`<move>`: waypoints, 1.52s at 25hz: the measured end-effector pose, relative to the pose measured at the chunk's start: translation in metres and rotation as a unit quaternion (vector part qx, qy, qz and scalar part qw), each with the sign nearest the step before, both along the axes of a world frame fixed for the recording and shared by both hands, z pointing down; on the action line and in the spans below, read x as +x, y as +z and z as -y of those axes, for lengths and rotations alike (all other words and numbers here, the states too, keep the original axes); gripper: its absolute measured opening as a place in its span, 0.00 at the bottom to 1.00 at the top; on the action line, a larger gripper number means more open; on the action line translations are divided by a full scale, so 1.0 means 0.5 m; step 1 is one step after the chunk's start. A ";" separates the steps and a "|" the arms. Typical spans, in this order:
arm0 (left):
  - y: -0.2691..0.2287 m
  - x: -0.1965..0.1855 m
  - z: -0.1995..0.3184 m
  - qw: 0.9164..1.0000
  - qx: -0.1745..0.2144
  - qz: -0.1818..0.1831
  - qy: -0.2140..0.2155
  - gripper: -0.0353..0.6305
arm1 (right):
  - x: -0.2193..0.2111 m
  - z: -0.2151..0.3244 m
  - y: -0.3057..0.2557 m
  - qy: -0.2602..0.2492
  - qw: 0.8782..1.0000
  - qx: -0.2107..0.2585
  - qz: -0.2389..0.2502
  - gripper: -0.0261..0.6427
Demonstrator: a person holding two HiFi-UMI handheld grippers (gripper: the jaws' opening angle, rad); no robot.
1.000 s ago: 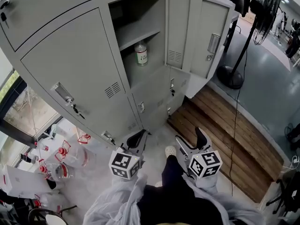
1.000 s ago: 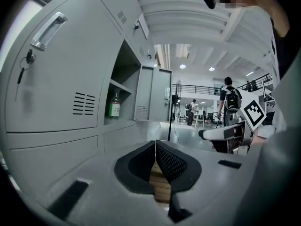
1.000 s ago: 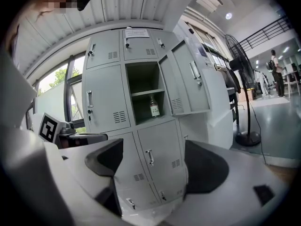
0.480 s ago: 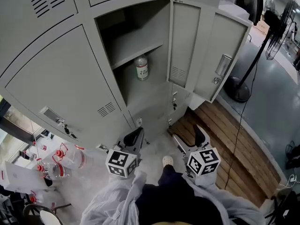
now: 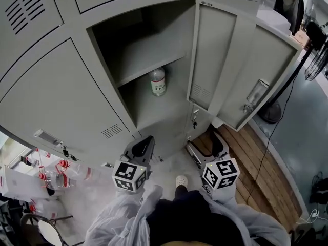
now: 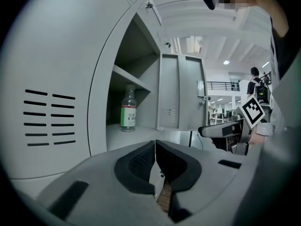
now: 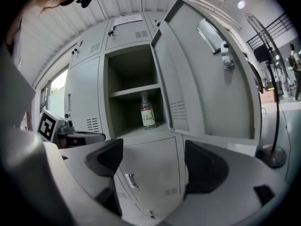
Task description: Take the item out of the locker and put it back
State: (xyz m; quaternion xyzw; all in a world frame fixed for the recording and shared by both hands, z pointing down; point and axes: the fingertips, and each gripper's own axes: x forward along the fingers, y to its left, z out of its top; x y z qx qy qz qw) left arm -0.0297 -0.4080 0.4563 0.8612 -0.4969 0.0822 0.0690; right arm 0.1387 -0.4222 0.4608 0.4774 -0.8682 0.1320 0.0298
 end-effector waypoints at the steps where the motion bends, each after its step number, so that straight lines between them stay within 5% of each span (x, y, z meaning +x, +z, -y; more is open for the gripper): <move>1: -0.003 -0.005 0.010 1.000 0.002 0.000 -0.007 0.07 | -0.005 0.015 -0.004 -0.006 1.000 0.004 -0.001 0.63; 15: -0.023 -0.037 0.058 0.996 0.031 -0.002 -0.085 0.07 | -0.192 0.204 -0.097 -0.136 0.988 0.072 -0.025 0.63; 24: -0.016 -0.092 0.035 0.989 0.025 -0.008 -0.147 0.07 | -0.300 0.354 -0.118 -0.124 0.989 0.075 -0.004 0.63; 34: -0.013 -0.116 0.025 0.986 0.030 -0.010 -0.165 0.07 | -0.344 0.454 -0.095 -0.103 0.991 0.066 -0.060 0.63; 38: -0.010 -0.116 0.020 0.986 0.031 -0.009 -0.162 0.07 | -0.347 0.466 -0.089 -0.104 0.990 0.067 -0.062 0.52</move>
